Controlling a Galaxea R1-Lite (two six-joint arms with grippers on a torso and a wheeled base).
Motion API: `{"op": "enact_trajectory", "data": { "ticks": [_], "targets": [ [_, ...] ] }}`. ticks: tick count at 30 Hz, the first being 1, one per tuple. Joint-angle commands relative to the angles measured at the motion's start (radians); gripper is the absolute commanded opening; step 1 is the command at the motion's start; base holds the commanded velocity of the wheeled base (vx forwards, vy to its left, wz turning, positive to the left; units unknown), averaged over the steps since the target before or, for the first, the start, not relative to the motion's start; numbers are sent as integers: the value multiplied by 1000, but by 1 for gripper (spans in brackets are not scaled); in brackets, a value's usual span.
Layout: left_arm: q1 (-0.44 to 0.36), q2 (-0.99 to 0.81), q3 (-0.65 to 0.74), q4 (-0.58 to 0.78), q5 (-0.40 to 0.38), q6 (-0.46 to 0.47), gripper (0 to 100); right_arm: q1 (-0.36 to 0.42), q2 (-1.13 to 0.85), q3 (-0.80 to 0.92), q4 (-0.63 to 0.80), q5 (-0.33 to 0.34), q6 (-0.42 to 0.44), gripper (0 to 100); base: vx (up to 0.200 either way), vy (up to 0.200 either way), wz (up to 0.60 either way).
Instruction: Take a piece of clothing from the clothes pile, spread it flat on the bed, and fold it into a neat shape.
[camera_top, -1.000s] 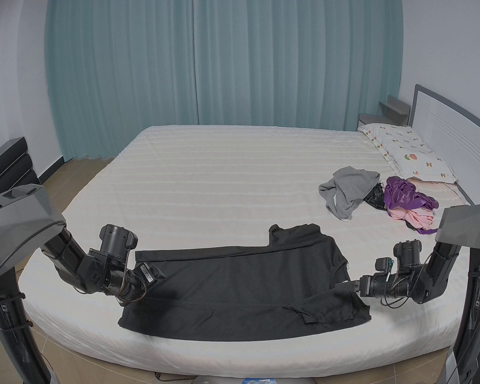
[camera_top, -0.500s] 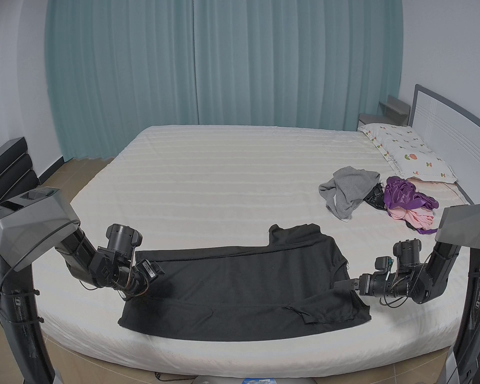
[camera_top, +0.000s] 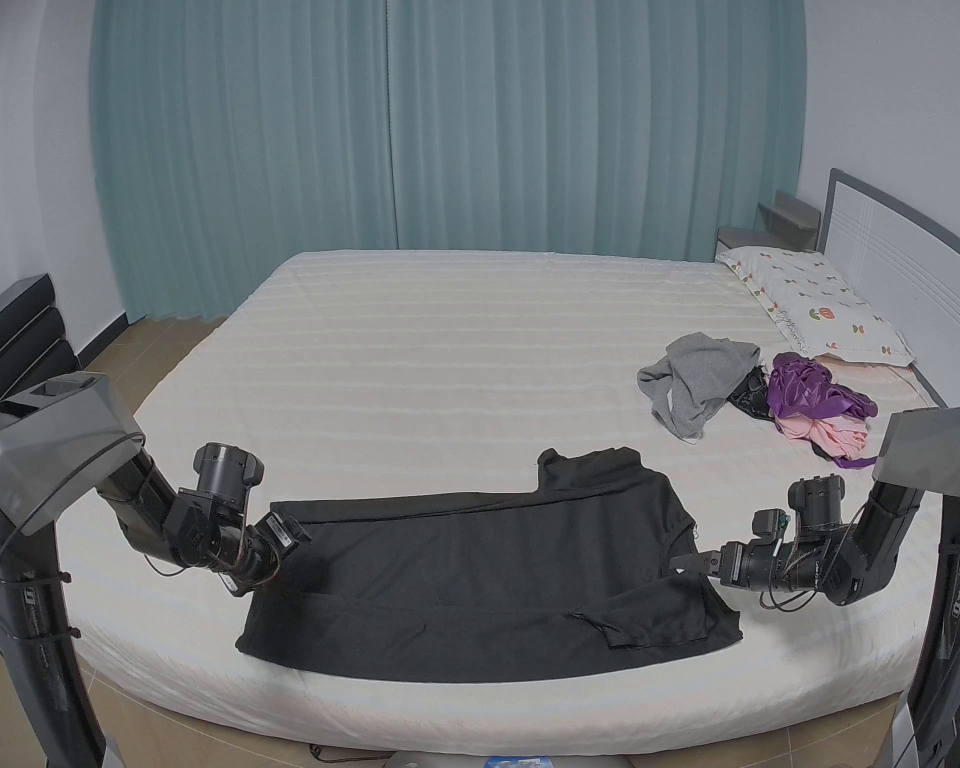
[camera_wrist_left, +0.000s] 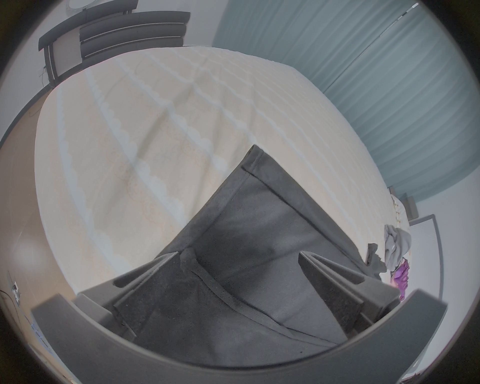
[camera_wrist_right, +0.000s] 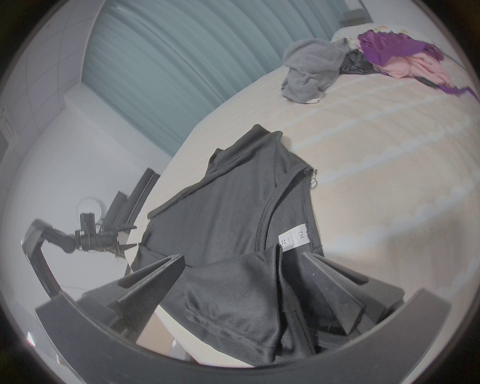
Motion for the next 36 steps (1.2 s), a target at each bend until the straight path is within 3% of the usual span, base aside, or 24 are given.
{"op": "enact_trajectory", "data": {
  "ticks": [1, 7, 14, 21, 27, 36],
  "targets": [
    [45, -118, 53, -2, -54, -4, 100, -15, -79, 5, -1, 5, 114, 100, 0, 0, 0],
    [73, -159, 117, -19, -126, -4, 100, -28, -109, 31, -10, 2, 203, 100, 0, 0, 0],
    [104, -147, 88, -77, -146, -1, 100, -30, -99, 40, -67, 1, 287, 100, 0, 0, 0],
    [114, -64, -38, -76, -209, 9, 100, -19, -100, 40, -69, -6, 321, 100, 0, 0, 0],
    [101, 46, -157, -71, -211, 73, 100, -16, -97, 40, -67, -15, 322, 100, 0, 0, 0],
    [35, 230, -386, -44, -203, 82, 100, -13, -85, 40, -67, -21, 322, 100, 0, 0, 0]
  ]
}}
